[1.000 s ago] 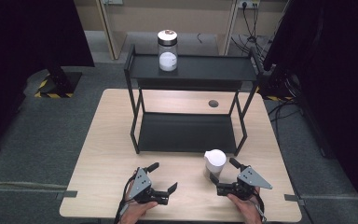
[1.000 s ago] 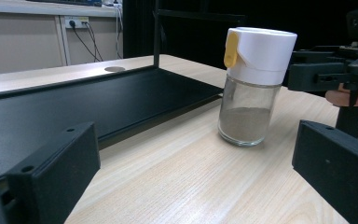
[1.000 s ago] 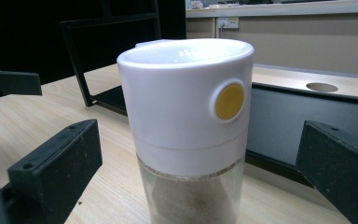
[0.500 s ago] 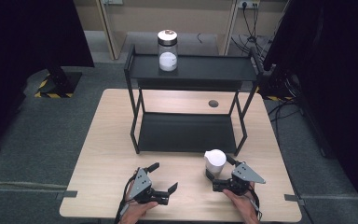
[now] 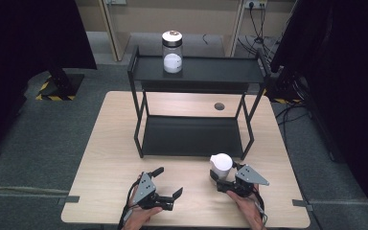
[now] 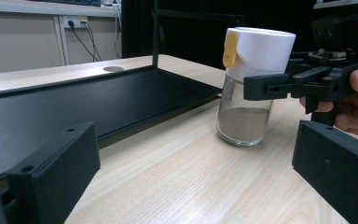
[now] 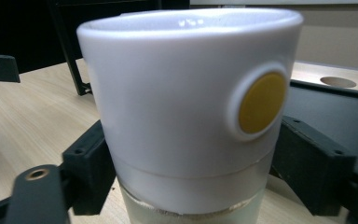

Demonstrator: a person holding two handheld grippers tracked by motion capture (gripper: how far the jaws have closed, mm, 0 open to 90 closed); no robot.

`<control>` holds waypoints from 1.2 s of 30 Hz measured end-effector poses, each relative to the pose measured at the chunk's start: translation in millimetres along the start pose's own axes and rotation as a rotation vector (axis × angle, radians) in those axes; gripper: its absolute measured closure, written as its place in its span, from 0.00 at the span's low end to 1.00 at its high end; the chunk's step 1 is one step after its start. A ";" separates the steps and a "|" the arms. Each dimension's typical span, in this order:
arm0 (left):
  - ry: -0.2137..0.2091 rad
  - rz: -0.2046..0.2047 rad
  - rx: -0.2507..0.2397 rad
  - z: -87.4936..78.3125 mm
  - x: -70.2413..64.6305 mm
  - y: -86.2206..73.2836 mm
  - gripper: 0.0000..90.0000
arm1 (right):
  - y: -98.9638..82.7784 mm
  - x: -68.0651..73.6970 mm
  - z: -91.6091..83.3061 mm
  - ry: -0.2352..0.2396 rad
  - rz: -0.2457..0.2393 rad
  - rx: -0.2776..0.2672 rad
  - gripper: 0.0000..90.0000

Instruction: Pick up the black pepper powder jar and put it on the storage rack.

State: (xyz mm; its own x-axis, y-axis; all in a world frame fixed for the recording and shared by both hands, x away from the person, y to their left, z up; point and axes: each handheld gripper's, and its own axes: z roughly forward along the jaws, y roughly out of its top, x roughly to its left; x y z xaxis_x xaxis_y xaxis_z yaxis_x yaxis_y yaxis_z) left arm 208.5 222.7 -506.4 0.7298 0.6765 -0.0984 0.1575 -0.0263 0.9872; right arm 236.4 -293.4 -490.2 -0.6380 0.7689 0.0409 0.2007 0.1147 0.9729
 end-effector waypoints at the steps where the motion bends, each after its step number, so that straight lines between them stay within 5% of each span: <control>1: 0.000 -0.001 -0.001 0.0 0.0 -0.1 0.00 | -0.1 -0.8 0.1 0.005 0.002 0.001 0.26; 8: 0.002 -0.001 0.001 0.0 -0.2 0.1 0.00 | 0.2 0.5 -0.7 0.014 -0.009 -0.002 0.33; 36: 0.007 -0.004 0.000 -0.1 0.8 -0.9 0.00 | 28.0 13.0 -16.8 0.007 -0.050 -0.056 0.34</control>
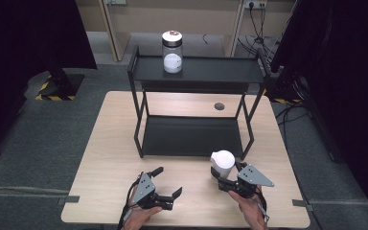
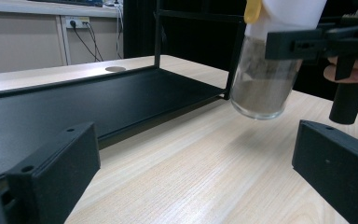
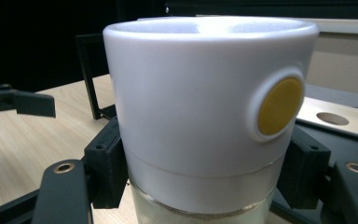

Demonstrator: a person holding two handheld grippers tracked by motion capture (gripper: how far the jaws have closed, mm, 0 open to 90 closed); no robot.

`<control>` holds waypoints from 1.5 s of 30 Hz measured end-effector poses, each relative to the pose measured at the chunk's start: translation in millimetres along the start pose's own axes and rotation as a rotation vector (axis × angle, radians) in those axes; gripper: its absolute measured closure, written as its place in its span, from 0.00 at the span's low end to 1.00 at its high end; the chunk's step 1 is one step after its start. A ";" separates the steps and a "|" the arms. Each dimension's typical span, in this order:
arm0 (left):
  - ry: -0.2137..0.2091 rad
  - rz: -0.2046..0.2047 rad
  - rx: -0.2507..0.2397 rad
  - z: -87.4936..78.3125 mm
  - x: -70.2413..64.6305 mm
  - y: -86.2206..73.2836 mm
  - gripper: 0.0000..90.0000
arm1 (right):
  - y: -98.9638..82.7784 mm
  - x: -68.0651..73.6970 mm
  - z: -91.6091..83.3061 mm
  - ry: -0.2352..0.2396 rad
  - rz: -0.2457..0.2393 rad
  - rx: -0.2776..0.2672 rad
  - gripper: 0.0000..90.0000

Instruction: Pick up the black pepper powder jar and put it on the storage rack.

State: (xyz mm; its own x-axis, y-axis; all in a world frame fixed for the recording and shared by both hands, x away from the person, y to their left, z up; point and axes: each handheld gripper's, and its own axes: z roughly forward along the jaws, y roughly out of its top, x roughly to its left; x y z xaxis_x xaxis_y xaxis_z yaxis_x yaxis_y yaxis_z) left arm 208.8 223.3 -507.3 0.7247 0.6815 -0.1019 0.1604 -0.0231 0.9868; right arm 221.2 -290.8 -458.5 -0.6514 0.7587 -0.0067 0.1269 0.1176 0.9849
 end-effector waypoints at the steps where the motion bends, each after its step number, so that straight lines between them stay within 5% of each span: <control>1: 0.000 0.000 0.000 -0.1 0.2 0.1 0.00 | 1.4 0.2 -0.3 -0.001 0.001 -0.002 0.34; 11: 0.008 -0.001 -0.004 -0.5 0.4 -0.4 0.00 | 27.4 -1.4 2.6 0.004 -0.016 -0.022 0.34; 32: 0.011 -0.015 -0.006 -0.5 0.7 -1.2 0.00 | 140.3 -20.9 23.9 0.126 -0.036 -0.046 0.34; 45: 0.008 -0.033 -0.006 -0.1 1.1 -1.9 0.00 | 192.1 -23.7 40.0 0.168 -0.051 -0.050 0.34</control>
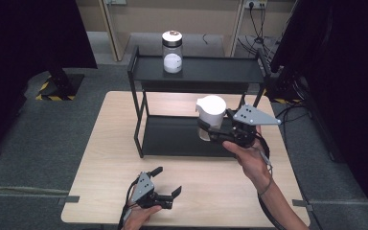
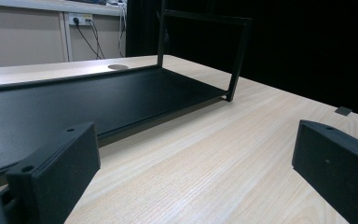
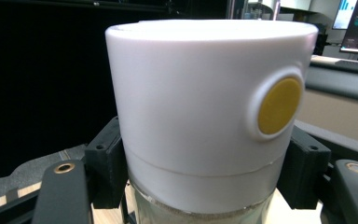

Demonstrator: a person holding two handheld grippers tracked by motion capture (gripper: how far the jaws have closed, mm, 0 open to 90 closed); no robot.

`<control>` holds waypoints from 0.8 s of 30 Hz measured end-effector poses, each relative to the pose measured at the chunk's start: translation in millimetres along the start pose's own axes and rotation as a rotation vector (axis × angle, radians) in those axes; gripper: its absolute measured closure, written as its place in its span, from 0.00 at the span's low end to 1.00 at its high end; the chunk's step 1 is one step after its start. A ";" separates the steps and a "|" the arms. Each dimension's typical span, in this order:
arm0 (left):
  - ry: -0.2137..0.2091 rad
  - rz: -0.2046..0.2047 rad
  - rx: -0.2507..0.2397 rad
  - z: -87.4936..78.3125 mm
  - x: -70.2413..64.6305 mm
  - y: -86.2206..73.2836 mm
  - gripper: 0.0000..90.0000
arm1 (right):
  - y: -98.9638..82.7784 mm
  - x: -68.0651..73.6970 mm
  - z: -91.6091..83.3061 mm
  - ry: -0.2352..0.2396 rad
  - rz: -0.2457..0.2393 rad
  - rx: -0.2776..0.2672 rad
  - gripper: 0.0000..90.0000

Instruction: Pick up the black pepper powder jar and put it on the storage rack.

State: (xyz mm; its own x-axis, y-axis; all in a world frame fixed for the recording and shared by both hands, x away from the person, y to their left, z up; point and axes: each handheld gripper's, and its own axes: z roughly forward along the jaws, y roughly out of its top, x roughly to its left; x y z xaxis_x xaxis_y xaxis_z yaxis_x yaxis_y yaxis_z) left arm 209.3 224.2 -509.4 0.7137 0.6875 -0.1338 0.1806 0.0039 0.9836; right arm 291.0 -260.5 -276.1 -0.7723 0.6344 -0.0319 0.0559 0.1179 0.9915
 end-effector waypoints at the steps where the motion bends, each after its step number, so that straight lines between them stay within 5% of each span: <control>1: 0.000 -0.001 0.000 -0.1 -0.1 0.1 0.00 | 3.4 -1.4 1.0 0.006 0.006 -0.002 0.34; 11: -0.001 0.001 0.003 0.7 0.0 0.1 0.00 | 40.4 -11.2 15.6 0.009 0.014 -0.020 0.34; 24: -0.004 -0.001 0.005 0.4 0.8 0.5 0.00 | 92.6 -21.5 46.0 -0.060 0.008 0.002 0.34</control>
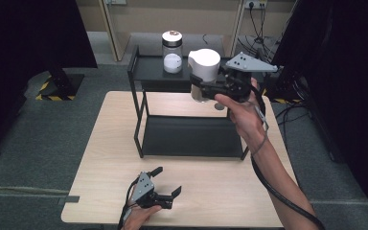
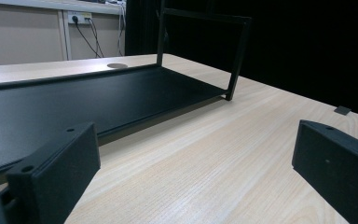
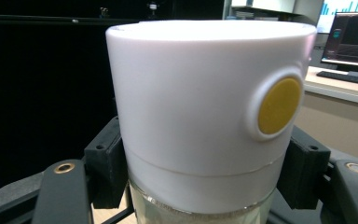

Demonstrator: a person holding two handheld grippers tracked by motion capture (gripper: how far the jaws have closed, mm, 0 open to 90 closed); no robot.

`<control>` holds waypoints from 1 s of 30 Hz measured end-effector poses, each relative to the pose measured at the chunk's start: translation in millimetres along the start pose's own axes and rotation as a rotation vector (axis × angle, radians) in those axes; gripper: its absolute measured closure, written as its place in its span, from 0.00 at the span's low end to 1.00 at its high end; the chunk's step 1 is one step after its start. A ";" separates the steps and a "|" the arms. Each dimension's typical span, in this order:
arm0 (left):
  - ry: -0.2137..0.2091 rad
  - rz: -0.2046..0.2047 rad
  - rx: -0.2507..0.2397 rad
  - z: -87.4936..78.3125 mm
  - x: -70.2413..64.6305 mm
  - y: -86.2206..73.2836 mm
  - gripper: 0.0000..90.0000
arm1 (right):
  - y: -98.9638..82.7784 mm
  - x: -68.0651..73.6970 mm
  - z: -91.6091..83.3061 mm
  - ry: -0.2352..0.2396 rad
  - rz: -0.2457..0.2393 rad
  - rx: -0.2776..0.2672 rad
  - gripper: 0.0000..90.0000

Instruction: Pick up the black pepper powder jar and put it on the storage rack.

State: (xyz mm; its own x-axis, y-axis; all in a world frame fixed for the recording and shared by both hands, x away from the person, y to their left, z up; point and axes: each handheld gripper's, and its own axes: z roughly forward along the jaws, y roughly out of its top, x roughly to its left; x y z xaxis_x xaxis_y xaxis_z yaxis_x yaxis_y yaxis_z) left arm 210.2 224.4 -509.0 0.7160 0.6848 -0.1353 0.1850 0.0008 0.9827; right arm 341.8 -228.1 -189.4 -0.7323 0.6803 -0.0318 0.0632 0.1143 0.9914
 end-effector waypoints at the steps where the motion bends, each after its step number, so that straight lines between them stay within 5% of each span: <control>1: 0.000 0.000 0.000 0.0 0.0 0.0 0.00 | 2.6 -0.4 2.4 -0.007 0.002 0.002 0.34; 21: -0.004 -0.002 0.000 -0.7 1.3 0.5 0.00 | 19.0 -17.9 49.9 -0.165 0.053 0.018 0.34; 30: -0.005 -0.006 -0.004 -1.0 1.8 0.2 0.00 | 19.5 -16.8 66.8 -0.225 0.036 0.027 0.34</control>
State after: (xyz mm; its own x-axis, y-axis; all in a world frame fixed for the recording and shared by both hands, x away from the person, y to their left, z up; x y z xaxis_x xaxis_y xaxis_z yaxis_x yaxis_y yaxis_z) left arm 210.9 226.4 -508.9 0.7180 0.6815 -0.1414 0.1866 0.0073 0.9824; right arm 400.6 -188.9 -178.1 -0.5600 0.8280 -0.0271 0.1070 0.1047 0.9887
